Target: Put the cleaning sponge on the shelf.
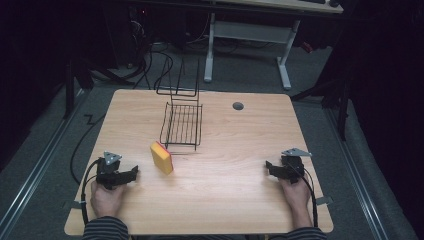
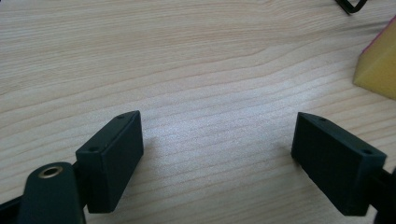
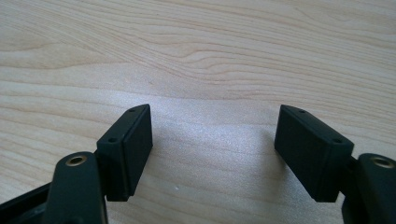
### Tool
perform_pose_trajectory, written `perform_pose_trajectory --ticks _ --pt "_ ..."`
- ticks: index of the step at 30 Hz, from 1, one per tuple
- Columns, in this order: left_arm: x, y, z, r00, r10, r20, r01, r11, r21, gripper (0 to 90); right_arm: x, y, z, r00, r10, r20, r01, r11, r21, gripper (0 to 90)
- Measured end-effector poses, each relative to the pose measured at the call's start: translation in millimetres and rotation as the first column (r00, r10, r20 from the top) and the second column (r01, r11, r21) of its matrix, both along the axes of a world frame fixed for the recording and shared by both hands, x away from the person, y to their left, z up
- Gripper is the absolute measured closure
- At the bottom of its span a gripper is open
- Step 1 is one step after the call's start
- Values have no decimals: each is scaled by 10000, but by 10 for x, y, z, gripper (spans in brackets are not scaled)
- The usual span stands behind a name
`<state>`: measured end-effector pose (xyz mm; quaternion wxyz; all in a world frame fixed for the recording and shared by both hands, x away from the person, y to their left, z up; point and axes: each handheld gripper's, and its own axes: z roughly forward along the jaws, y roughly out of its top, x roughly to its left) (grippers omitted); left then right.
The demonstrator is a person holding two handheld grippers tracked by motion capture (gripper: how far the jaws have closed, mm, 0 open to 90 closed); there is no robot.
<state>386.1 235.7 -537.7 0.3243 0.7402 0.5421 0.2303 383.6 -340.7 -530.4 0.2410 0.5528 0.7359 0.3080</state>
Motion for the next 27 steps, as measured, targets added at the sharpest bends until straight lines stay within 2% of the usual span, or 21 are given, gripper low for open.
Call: perform_pose_trajectory --ticks 24,27 --pt "4 -12 0 9999 112 -41 -112 9999 -58 167 -2 2 1 10000 19 -20 -19 10000 34 281" --pt "4 1 4 9999 54 -113 -56 9998 -211 143 -1 2 1 10000 22 -16 -22 10000 37 281"
